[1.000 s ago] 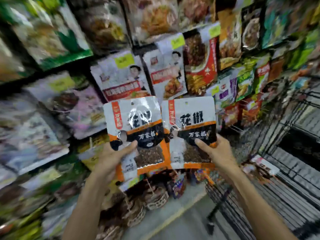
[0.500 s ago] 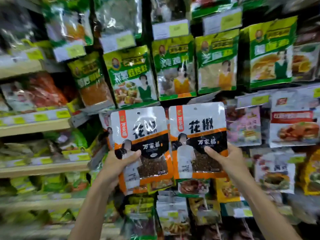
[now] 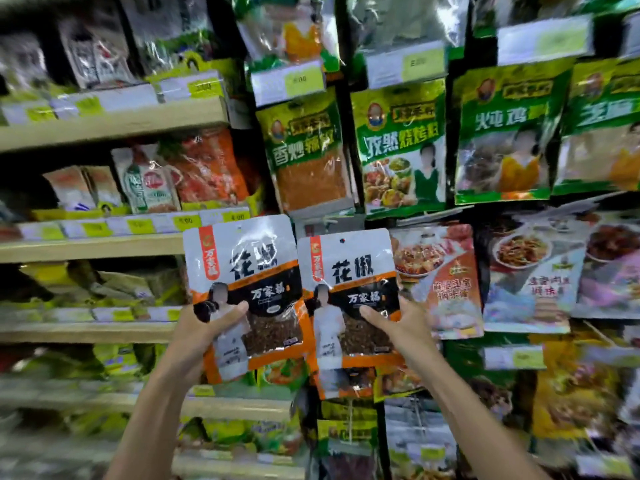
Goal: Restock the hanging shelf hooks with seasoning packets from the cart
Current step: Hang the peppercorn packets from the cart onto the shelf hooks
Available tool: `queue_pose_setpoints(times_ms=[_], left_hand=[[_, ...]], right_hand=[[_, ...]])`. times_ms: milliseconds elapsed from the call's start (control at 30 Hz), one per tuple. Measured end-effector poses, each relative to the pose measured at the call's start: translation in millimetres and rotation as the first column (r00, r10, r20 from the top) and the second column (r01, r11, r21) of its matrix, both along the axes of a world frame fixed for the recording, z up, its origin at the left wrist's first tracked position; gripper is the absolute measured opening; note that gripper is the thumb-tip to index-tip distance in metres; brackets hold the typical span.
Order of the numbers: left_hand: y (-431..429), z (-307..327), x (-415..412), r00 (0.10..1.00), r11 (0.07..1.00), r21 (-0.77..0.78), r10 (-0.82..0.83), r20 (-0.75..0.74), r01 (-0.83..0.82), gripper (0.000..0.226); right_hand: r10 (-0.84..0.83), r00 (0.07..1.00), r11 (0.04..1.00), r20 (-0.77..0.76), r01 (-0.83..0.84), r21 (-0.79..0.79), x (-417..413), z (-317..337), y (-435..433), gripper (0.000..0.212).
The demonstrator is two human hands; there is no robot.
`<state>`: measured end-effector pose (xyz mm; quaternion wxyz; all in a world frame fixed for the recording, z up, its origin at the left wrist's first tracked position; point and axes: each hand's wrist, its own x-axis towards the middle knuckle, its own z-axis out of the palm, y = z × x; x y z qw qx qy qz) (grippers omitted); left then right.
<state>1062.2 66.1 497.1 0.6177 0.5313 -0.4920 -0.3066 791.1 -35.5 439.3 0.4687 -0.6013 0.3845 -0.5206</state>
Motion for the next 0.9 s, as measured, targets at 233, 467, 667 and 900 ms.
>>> queue_pose_setpoints(times_ms=[233,467,667,900], left_hand=[[-16.9,-8.9,19.8,1.0,1.0,0.024,0.005,-0.029,-0.004,0.026],[-34.8,-13.2,28.4,0.998,0.999,0.005,-0.036,-0.046,0.036,0.035],[-47.3,-20.4,31.0,0.998,0.999,0.005,-0.043,-0.05,0.043,0.027],[-56.6,-17.3,24.0,0.996,0.996,-0.057,-0.072,-0.052,0.069,0.038]], right_hand=[[0.016,0.999,1.0,-0.031,-0.016,-0.012,34.9,8.3,-29.8,0.024],[-0.013,0.999,1.0,-0.041,0.012,-0.02,40.5,8.9,-45.6,0.054],[-0.035,0.999,0.999,-0.038,0.035,-0.018,41.2,-3.3,-54.8,0.043],[-0.064,0.998,0.996,-0.022,0.065,0.059,56.1,-5.3,-81.5,0.063]])
